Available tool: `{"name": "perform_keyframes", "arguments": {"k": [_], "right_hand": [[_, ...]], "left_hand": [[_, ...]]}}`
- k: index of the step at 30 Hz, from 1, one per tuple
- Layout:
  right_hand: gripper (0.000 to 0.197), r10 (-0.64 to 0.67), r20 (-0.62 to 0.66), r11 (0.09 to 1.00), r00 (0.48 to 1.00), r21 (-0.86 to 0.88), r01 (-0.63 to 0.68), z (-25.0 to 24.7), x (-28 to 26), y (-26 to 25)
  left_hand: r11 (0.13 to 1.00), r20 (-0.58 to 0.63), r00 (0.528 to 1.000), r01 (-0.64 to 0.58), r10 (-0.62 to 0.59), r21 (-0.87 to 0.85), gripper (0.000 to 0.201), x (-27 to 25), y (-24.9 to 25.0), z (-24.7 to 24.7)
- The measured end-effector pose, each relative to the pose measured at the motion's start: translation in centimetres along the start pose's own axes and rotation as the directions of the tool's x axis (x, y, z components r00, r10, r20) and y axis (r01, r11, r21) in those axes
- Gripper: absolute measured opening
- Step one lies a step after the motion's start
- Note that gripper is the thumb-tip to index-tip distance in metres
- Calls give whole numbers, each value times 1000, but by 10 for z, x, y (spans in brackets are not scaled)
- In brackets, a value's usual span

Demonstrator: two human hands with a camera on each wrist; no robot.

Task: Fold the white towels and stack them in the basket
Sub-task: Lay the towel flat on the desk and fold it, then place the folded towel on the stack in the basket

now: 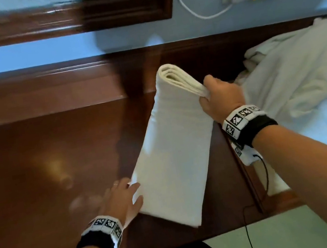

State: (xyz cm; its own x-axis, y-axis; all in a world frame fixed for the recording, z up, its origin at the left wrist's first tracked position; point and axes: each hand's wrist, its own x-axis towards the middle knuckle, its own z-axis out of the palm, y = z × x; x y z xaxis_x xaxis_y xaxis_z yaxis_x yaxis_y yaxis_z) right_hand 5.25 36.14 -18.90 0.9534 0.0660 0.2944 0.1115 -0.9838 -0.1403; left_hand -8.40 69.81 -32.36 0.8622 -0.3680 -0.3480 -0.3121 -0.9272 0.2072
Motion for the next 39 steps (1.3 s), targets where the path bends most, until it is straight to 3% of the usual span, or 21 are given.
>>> {"name": "perform_keyframes", "arguments": {"k": [2,4,6,7,8,10,13,15,17,19,22,25,28,30,32,35,37,39], "right_hand": [[31,-142,7,990,990,22,142,11,-34,-18],[39,-260,29,965,965,52,258,26,-75,-42],[43,-317,104,946,943,103,307,50,-121,-68],[46,-330,164,942,930,118,314,64,-146,-81],[49,-334,233,942,913,117,314,77,-169,-93],[56,-305,405,951,862,82,298,96,-208,-109],[63,-203,526,974,826,27,223,101,-241,-111],[58,-168,521,982,837,11,191,96,-246,-103],[42,-130,484,987,865,-21,161,95,-247,-93],[30,-56,431,997,901,-24,73,91,-243,-87],[24,68,257,997,964,11,-73,74,-237,-86],[22,111,153,993,982,30,-117,61,-247,-85],[23,97,311,995,946,-20,-95,71,-279,-86],[30,129,432,992,892,-58,-116,79,-293,-89],[28,165,429,986,888,-55,-157,78,-291,-92],[21,165,354,986,921,-58,-154,72,-285,-91],[28,155,414,987,897,-104,-123,72,-290,-92],[30,145,507,988,849,-114,-101,73,-299,-93]], "left_hand": [[997,-55,997,43,-46,-68,50,6,-7,-10],[968,-156,973,137,-171,-211,43,4,-12,-25],[924,-216,928,231,-304,-306,35,-1,-21,-36],[927,-248,921,221,-300,-302,36,-3,-26,-37],[949,-290,928,155,-236,-275,40,-4,-30,-35],[988,-314,949,-66,19,-138,48,-6,-31,-26],[914,-163,900,-390,404,112,52,-3,-22,-7],[846,-33,861,-490,507,209,55,2,-14,1],[821,29,858,-500,513,274,58,9,-9,5],[814,18,859,-491,511,310,53,17,-4,5],[795,-95,817,-517,569,317,31,21,2,-4],[794,-242,758,-560,606,236,18,15,2,-6],[747,-150,736,-623,660,232,25,1,-5,13],[757,-55,770,-608,636,240,35,-2,-10,23],[772,-56,784,-593,619,229,33,0,-10,24],[756,-131,747,-622,651,205,17,0,-10,19],[763,-113,758,-617,642,194,18,-2,-14,22],[780,-11,791,-600,611,178,26,-4,-17,23]]}}
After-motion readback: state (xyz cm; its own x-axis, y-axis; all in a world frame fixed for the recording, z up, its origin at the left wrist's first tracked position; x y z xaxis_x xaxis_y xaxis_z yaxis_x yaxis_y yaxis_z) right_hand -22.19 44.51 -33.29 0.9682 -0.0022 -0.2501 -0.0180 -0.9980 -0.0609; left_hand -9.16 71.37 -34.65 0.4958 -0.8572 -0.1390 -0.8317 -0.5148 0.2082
